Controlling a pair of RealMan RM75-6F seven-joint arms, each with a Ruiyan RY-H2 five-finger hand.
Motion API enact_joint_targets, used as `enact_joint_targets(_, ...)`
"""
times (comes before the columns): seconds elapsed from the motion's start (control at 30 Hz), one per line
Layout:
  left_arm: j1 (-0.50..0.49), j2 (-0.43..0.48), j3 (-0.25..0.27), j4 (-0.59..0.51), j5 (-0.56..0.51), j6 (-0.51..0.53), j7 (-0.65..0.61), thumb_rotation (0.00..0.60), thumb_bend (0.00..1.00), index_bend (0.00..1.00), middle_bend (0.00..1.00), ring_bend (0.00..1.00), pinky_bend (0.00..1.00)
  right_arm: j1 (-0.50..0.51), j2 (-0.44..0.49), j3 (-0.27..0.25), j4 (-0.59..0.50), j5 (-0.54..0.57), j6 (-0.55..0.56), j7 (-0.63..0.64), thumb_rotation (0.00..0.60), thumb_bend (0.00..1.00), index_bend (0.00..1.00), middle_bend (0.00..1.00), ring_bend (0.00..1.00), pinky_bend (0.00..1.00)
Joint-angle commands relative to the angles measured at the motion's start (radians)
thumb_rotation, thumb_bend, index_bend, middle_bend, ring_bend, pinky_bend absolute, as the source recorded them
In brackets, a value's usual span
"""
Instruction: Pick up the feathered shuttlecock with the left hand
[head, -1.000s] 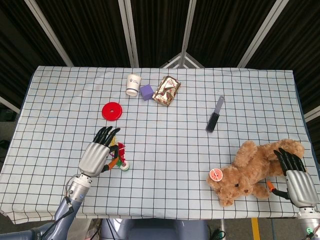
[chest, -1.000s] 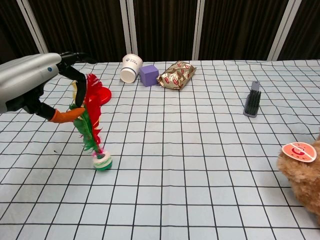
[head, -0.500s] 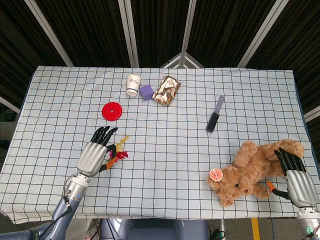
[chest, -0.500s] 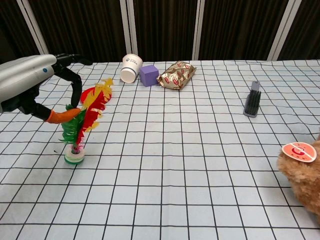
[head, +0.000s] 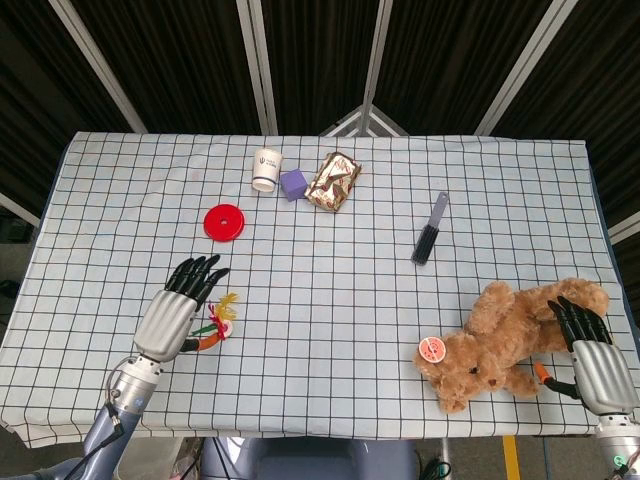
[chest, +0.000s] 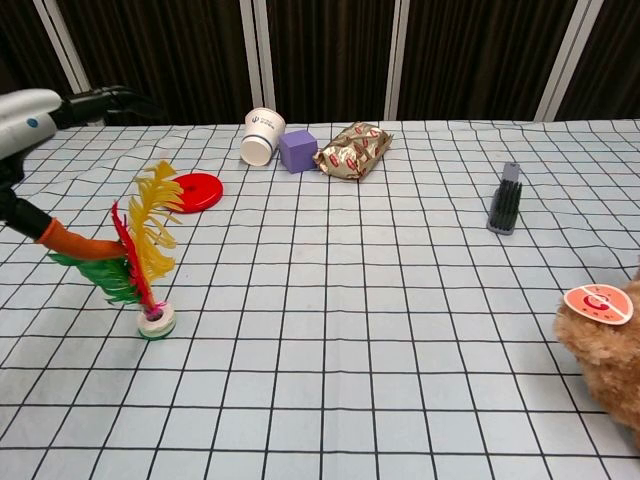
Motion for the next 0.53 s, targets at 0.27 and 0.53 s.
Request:
enact_joint_targets(0.27, 0.124, 0.219, 0.077, -0.069, 0.045, 0.122, -0.100, 0.600, 0.08, 0.01, 0.00, 0.00, 0.00, -0.001, 0.000, -0.002, 0.001, 0.000, -0.001, -0.012, 0.600, 0.34, 0.00, 0.00, 0.00, 0.00)
enact_joint_targets(0.53, 0.248, 0.307, 0.167, 0.035, 0.031, 0.199, -0.167, 0.600, 0.07, 0.00, 0.00, 0.00, 0.00, 0.002, -0.001, -0.003, -0.002, 0.007, -0.010, -0.031, 0.600, 0.34, 0.00, 0.00, 0.00, 0.00)
